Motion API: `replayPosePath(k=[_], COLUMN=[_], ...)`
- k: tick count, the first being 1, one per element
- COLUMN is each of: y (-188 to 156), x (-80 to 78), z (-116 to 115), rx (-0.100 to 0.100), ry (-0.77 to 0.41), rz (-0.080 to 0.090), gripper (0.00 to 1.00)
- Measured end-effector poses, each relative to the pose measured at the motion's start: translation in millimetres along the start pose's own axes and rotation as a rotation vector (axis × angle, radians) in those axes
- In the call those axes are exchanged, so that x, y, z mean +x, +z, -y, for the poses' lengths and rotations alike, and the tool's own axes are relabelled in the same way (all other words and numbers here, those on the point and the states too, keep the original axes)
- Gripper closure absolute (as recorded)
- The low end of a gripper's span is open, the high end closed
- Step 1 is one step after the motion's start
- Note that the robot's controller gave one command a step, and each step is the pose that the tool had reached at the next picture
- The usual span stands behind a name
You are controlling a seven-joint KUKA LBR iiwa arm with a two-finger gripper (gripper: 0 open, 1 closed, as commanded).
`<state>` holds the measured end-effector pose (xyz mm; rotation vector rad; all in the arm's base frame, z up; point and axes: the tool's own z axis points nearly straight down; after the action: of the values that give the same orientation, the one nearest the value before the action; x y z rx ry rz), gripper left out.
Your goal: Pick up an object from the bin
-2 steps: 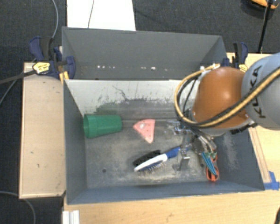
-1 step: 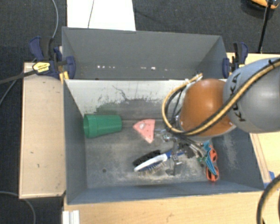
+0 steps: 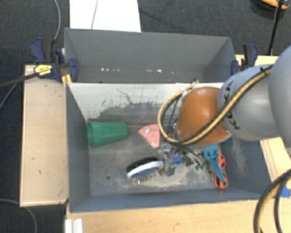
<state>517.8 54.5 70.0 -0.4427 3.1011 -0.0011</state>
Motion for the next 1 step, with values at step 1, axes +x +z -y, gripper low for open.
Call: replayPosePath(k=[1], y=[0.0], x=[0.0], z=[0.0], rx=[0.000], ry=[0.001], rz=[0.000], gripper=[1.00])
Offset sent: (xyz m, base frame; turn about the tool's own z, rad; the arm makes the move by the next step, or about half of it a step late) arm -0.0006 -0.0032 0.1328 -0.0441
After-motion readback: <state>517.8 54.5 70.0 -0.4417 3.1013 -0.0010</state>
